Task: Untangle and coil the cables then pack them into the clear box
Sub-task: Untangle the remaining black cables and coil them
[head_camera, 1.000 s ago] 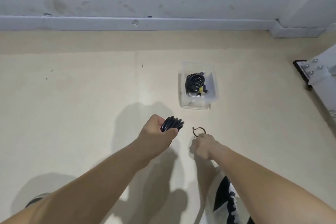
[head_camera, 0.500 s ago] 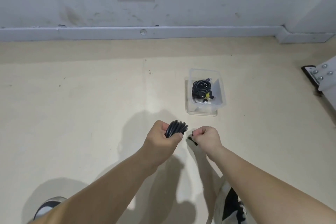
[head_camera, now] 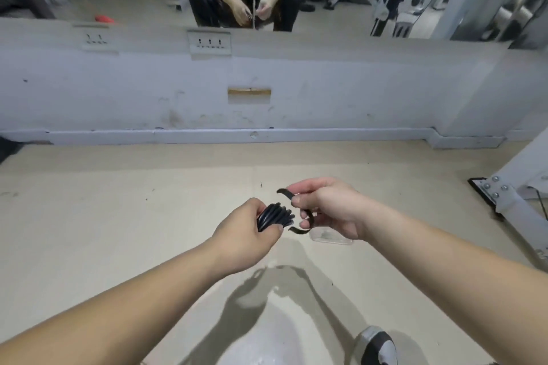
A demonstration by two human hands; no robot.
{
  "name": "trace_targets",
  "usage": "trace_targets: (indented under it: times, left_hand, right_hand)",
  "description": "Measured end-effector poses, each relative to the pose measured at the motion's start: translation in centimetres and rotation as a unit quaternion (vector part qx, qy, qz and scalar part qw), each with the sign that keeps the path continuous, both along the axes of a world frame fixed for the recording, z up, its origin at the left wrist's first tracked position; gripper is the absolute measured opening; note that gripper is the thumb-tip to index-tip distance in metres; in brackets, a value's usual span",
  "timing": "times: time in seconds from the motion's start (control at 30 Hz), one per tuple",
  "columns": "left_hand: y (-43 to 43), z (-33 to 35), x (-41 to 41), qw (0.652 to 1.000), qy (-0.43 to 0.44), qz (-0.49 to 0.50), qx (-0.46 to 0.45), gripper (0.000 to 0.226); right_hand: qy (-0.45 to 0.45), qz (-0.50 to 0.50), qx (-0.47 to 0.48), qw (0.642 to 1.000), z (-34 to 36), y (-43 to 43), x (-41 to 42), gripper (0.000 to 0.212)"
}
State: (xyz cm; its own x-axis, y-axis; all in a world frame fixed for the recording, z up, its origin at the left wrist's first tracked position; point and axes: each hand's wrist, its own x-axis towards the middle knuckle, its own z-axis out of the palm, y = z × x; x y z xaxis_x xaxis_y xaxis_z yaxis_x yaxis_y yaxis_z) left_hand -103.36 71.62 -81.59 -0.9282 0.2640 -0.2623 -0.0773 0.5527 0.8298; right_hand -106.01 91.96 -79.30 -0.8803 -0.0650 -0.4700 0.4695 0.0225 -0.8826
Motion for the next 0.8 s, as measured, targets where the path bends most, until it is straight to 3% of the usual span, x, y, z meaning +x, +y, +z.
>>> trace_targets:
  times: [0.1, 0.3, 0.47, 0.57, 0.8]
  left_hand:
    - [-1.5, 3.3, 1.6, 0.999, 0.04, 0.002, 0.033, 0.023]
    - [-3.7, 6.4, 4.0, 0.994, 0.062, 0.034, 0.085, 0.017]
    - [-4.8, 6.5, 3.9, 0.989, 0.039, 0.099, 0.103, 0.055]
    - [-5.3, 5.4, 3.2, 0.984, 0.031, 0.13, 0.114, 0.065]
    - [-4.5, 3.5, 1.0, 0.979, 0.025, 0.141, 0.143, 0.028]
  right_hand:
    - [0.02, 0.051, 0.005, 0.998, 3.6, -2.2, 2.5, 0.025]
    - [0.068, 0.029, 0.05, 0.996, 6.8, -5.2, 5.3, 0.018]
    - [0.103, 0.029, 0.054, 0.993, 6.3, -7.5, 5.1, 0.016]
    - [0.111, 0.048, 0.064, 0.991, 5.2, -8.5, 4.3, 0.017]
    - [0.091, 0.028, 0.041, 0.995, 3.6, -7.7, 1.5, 0.013]
